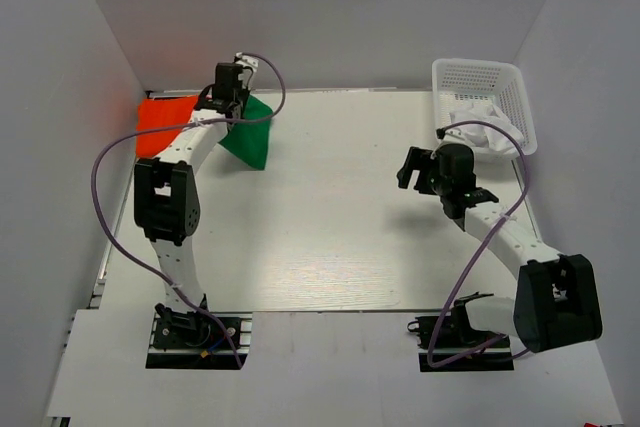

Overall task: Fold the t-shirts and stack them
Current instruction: Put the neatly folded tshirt into the corner of the board with the left arm

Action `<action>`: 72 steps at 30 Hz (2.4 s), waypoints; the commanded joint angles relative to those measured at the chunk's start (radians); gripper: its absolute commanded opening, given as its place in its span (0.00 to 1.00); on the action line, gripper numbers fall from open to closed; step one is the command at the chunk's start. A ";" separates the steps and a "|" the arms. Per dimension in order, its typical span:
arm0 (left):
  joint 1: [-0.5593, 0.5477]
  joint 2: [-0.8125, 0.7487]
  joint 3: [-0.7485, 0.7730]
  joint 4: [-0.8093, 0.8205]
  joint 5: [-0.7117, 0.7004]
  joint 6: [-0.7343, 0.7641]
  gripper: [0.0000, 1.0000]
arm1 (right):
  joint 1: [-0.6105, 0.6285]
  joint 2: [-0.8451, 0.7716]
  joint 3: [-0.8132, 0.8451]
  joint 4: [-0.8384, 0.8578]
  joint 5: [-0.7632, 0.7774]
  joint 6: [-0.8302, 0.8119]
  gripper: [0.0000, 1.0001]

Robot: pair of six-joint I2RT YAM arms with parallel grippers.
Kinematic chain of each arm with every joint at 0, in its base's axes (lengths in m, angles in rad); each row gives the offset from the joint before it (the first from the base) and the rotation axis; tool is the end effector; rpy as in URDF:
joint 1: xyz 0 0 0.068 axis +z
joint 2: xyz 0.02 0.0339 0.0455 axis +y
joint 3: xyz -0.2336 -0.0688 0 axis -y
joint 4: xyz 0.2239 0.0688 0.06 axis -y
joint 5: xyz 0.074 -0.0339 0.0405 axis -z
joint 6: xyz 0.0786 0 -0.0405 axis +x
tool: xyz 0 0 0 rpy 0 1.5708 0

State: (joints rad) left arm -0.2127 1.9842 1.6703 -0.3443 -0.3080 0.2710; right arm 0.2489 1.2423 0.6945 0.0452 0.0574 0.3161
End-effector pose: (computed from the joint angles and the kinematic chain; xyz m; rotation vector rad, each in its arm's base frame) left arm 0.4577 -0.0745 0.2243 0.3661 2.1880 0.3749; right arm 0.2925 0.0697 0.1958 0.1054 2.0824 0.2862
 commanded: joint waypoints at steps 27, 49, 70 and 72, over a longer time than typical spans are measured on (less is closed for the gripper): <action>0.296 0.113 0.319 -0.084 0.181 0.154 0.00 | 0.001 0.186 0.226 -0.045 0.015 0.005 0.91; 0.394 0.373 0.479 0.080 -0.114 0.080 1.00 | 0.001 0.192 0.295 -0.084 0.033 0.008 0.91; 0.172 -0.463 -0.367 0.155 0.526 -0.582 1.00 | 0.007 -0.026 0.054 0.021 -0.183 0.061 0.91; 0.098 -0.627 -0.609 0.247 0.517 -0.625 1.00 | 0.007 -0.061 -0.003 0.041 -0.243 0.069 0.91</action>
State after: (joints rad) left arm -0.0513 1.4994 1.3132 -0.2073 0.1558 -0.2298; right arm 0.2508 1.2335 0.7364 0.0265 -0.0765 0.3595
